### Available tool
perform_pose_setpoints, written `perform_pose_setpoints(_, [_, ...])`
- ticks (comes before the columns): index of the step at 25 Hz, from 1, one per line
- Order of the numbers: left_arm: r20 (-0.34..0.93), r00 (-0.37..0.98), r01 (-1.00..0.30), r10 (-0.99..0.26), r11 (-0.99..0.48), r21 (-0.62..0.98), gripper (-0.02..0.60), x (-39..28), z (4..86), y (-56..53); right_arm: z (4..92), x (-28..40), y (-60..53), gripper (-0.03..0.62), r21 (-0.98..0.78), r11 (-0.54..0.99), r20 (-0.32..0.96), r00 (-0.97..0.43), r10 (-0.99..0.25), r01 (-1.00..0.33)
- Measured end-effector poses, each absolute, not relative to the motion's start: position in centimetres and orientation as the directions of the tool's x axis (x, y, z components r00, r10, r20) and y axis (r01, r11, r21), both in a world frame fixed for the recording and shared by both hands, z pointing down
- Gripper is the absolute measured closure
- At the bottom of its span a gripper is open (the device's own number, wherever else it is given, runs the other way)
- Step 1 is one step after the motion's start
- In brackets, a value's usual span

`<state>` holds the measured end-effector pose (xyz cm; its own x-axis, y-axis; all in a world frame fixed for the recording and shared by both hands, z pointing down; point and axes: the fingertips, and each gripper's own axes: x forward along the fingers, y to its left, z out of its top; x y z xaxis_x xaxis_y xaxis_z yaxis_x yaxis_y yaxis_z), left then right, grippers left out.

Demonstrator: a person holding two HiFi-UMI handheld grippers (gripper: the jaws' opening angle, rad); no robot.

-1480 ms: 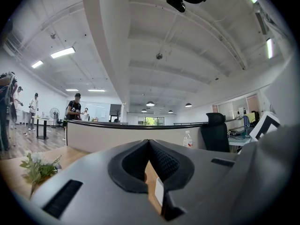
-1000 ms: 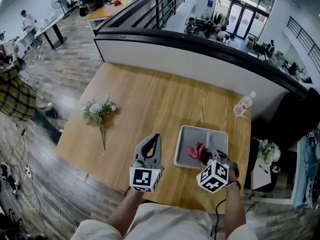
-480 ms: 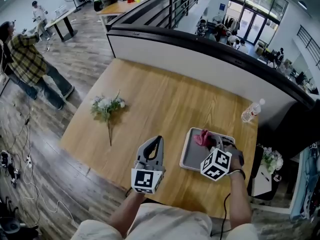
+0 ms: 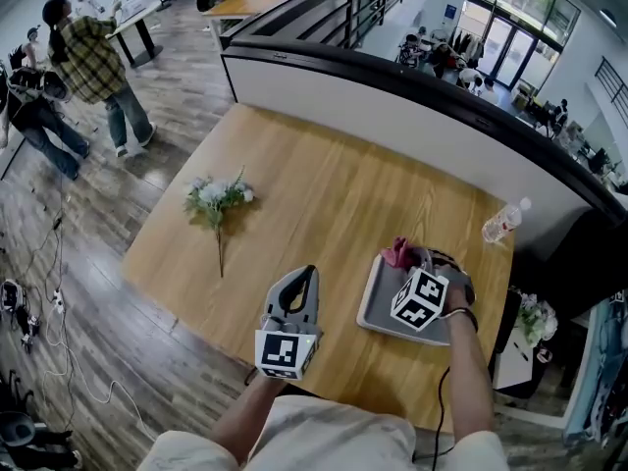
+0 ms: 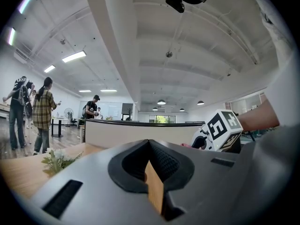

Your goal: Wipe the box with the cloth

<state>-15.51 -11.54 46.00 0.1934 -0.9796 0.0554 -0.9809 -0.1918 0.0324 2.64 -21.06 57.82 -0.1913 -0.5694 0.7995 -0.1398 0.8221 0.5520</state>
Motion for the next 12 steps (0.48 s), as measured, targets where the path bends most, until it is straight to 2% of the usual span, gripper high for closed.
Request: perform_pose_setpoints(12, [0.066, 0.171, -0.985, -0.983, -0.169, 0.027, 0.569, -16.2, 46.2, -11.4, 63.7, 1.7, -22.3, 0.519, 0.526, 0.848, 0.842, -0.100, -0.530, -0.069])
